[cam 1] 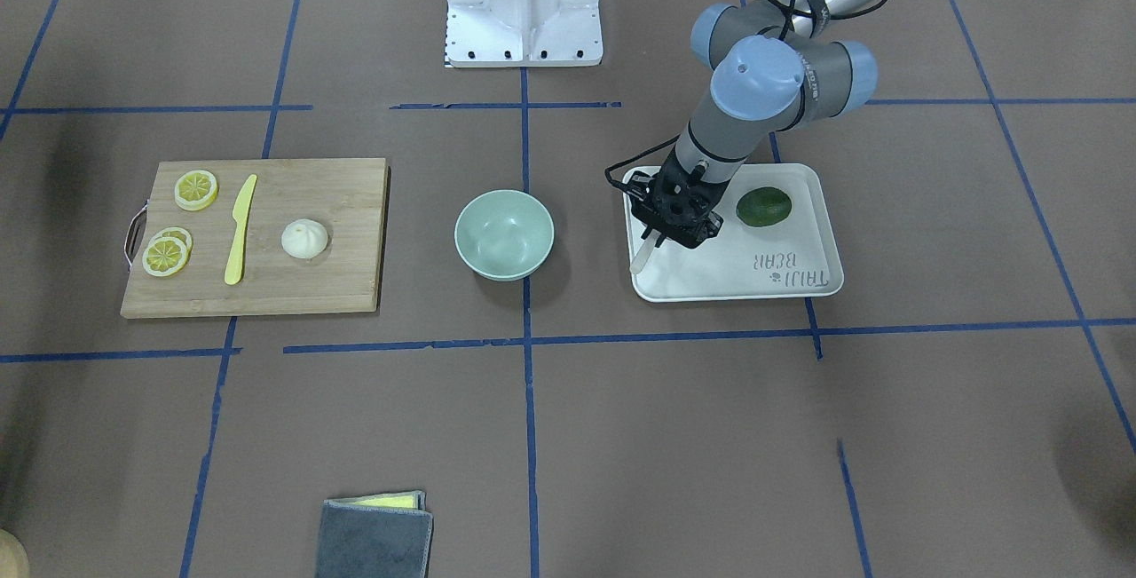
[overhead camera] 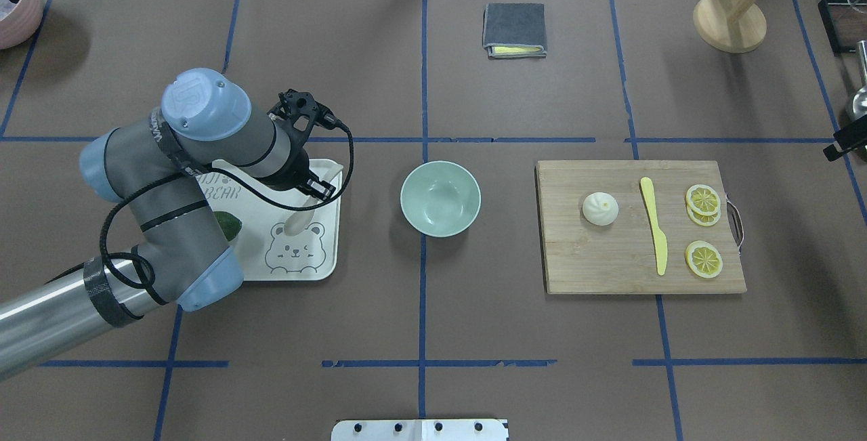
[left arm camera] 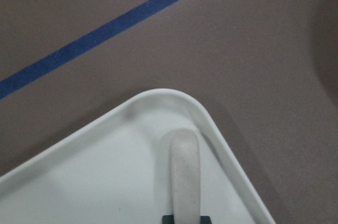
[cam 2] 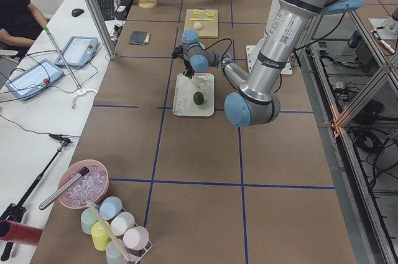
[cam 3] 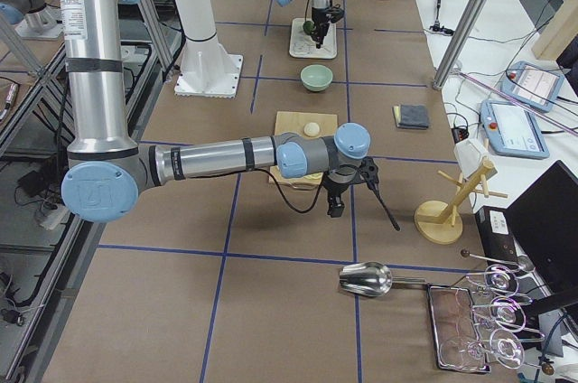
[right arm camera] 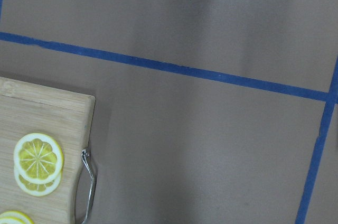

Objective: Put spoon and bun in bowl

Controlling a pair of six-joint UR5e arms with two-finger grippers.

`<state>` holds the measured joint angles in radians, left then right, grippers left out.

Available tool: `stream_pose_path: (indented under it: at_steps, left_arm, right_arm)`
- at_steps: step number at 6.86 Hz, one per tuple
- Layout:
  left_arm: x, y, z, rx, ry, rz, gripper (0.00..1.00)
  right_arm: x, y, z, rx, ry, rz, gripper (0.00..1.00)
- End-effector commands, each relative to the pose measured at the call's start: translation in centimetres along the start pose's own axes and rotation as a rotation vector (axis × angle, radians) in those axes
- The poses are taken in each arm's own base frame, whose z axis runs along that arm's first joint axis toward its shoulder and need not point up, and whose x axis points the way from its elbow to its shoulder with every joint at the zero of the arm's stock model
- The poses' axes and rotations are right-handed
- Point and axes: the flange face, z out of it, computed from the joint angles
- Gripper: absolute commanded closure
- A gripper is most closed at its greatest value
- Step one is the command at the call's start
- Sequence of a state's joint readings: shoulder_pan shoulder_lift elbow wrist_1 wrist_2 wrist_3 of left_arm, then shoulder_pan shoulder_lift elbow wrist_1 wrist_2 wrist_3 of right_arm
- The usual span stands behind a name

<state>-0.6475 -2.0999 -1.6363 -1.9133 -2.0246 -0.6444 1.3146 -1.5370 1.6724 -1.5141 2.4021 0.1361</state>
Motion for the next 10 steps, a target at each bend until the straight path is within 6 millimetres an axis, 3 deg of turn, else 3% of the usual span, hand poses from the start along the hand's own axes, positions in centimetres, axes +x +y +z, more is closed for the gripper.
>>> stream_pose_path:
  at_steps: [1, 3, 4, 6, 7, 8, 9, 10]
  left_arm:
    - [4.7, -4.0, -3.8, 0.094, 0.076, -0.124, 1.00]
    - [11.9, -8.4, -2.6, 0.124, 0.180, -0.242, 1.00]
    - [14.1, -8.9, -2.0, 0.190, 0.173, -0.335, 1.00]
    - [14.6, -8.6, -0.4, 0.230, 0.138, -0.365, 1.00]
    - [14.2, -8.4, 1.4, 0.255, 0.137, -0.358, 0.77]
    - [14.3, -6.8, 3.3, 0.282, 0.128, -0.343, 0.13]
    - [14.4, -6.4, 3.3, 0.326, 0.138, -0.330, 0.01]
    - [13.2, -7.1, 2.5, 0.342, 0.131, -0.336, 0.01]
  right_arm:
    - [-0.3, 0.0, -0.2, 0.004, -0.004, 0.003, 0.00]
    - [-0.9, -0.1, -0.5, 0.006, -0.029, 0.013, 0.00]
    - [-1.6, -0.2, -0.8, 0.026, -0.055, 0.056, 0.00]
    - [-3.1, -0.4, 0.0, 0.039, -0.073, 0.047, 0.00]
    - [-3.3, -0.4, 0.2, 0.032, -0.082, 0.045, 0.00]
    - [-4.7, -0.7, 0.9, 0.018, -0.092, 0.020, 0.00]
    - [-7.4, -1.4, 2.1, -0.007, -0.110, -0.012, 0.00]
    - [-10.8, -1.7, 2.5, -0.013, -0.127, 0.036, 0.00]
